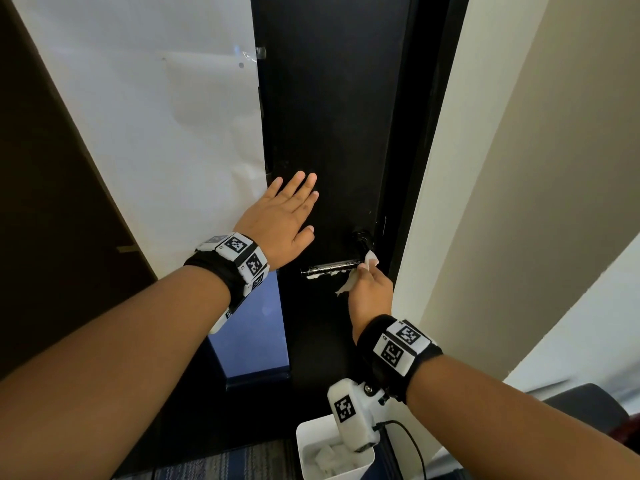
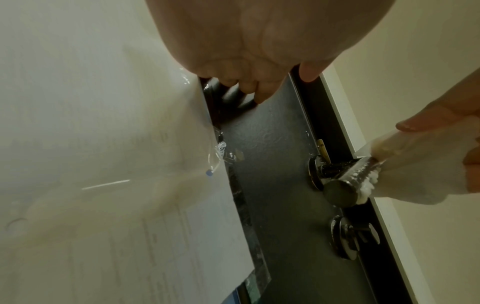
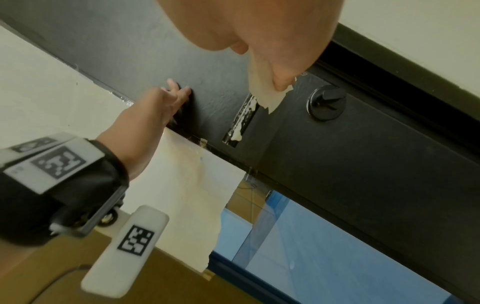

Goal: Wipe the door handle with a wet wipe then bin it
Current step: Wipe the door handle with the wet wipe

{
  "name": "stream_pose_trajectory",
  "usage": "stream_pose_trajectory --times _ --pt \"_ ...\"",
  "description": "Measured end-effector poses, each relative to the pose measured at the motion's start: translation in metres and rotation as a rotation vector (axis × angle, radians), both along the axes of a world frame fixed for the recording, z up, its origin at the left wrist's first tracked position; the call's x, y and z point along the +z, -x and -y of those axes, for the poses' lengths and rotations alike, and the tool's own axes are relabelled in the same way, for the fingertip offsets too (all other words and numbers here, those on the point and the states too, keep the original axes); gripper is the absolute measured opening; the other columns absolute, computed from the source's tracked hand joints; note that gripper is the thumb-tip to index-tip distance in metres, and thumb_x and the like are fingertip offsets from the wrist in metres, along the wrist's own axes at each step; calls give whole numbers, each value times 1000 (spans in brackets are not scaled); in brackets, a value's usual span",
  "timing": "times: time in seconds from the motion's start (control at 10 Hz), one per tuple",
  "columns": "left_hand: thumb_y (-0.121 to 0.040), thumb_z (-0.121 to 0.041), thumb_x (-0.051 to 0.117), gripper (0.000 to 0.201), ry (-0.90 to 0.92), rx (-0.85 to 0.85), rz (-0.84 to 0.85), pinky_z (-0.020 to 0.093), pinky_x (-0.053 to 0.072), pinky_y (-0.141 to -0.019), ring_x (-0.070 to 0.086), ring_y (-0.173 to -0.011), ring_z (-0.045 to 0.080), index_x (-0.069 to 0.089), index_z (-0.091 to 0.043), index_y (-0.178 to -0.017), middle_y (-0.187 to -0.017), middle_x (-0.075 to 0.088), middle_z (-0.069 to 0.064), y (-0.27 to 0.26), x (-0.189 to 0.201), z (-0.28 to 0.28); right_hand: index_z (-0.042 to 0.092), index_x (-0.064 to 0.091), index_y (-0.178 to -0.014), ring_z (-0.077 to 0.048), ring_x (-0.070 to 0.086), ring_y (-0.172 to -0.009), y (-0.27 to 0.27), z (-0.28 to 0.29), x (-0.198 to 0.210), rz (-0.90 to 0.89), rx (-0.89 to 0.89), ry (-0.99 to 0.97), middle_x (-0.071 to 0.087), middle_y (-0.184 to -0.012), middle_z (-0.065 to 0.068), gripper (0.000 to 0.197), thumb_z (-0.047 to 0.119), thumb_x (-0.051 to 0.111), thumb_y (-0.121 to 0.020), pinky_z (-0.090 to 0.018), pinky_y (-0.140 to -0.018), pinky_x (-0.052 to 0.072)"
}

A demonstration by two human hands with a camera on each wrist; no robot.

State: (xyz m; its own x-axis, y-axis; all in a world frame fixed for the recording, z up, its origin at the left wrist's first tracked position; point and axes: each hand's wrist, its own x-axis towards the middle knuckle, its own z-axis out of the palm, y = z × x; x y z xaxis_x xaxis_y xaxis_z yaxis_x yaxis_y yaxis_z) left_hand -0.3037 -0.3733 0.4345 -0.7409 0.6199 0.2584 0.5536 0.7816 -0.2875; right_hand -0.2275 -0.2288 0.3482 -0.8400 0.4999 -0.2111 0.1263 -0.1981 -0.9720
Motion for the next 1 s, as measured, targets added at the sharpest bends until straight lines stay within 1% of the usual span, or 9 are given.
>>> stream_pose_trajectory --times 0.1,0.3,0.4,0.5,0.6,0.7,0.8,0.9,1.0 --pt "-95 -42 20 63 4 -2 -4 40 -2 -120 -9 -148 20 10 -12 -150 -161 -5 7 1 -1 1 10 53 -136 -24 54 -124 -5 13 -2 -13 39 -3 58 -134 -9 42 28 44 -98 -42 -109 41" --pt "-95 -42 18 63 11 -1 -9 40 -3 -119 -10 -147 20 9 -13 -150 -161 -6 6 3 -1 2 11 45 -141 -10 53 -114 -12 31 -3 -76 82 42 57 -130 2 42 22 43 -101 -23 -99 38" --pt "-95 -43 18 64 9 -2 -14 40 -3 -119 -9 -147 20 9 -13 -150 -161 -5 6 3 -2 2 12 46 -141 -8 55 -109 -15 35 -5 -78 100 34 59 -126 4 41 23 43 -101 -24 -98 40" --pt "-95 -43 18 64 6 -6 -17 39 -4 -119 -9 -148 21 9 -13 -150 -161 -6 6 3 -3 2 13 45 -142 -7 53 -110 -17 38 -7 -80 138 24 57 -134 -1 42 23 43 -101 -22 -99 40" --pt "-95 -43 18 64 8 -7 -16 39 -4 -119 -9 -147 21 8 -13 -150 -161 -6 6 3 -3 2 12 47 -140 2 57 -93 -17 39 -10 -102 171 17 62 -115 6 40 21 43 -101 -12 -82 41" --pt "-94 -43 18 64 11 -6 -14 39 -4 -119 -9 -147 21 9 -13 -150 -161 -6 7 4 -3 2 13 59 -129 -1 61 -83 -19 40 -11 -90 210 11 66 -93 7 33 21 44 -101 -14 -70 44" --pt "-95 -43 18 64 16 -1 -7 40 -4 -119 -10 -147 21 9 -13 -150 -161 -6 7 3 -3 1 23 66 -105 -4 62 -76 -20 42 -12 -93 255 10 68 -90 -2 24 20 43 -101 -16 -68 47" --pt "-95 -42 18 64 23 5 -4 40 -4 -118 -10 -147 21 8 -13 -150 -161 -6 7 3 -2 1 13 65 -117 -10 63 -81 -23 45 -10 -75 302 32 68 -90 -5 28 19 42 -101 -22 -74 50" --pt "-95 -41 19 63 17 5 3 39 -5 -118 -9 -147 21 9 -12 -150 -161 -5 7 1 -1 1 10 58 -131 -17 63 -87 -27 52 -8 -53 343 40 69 -102 -20 35 19 43 -101 -33 -84 53"
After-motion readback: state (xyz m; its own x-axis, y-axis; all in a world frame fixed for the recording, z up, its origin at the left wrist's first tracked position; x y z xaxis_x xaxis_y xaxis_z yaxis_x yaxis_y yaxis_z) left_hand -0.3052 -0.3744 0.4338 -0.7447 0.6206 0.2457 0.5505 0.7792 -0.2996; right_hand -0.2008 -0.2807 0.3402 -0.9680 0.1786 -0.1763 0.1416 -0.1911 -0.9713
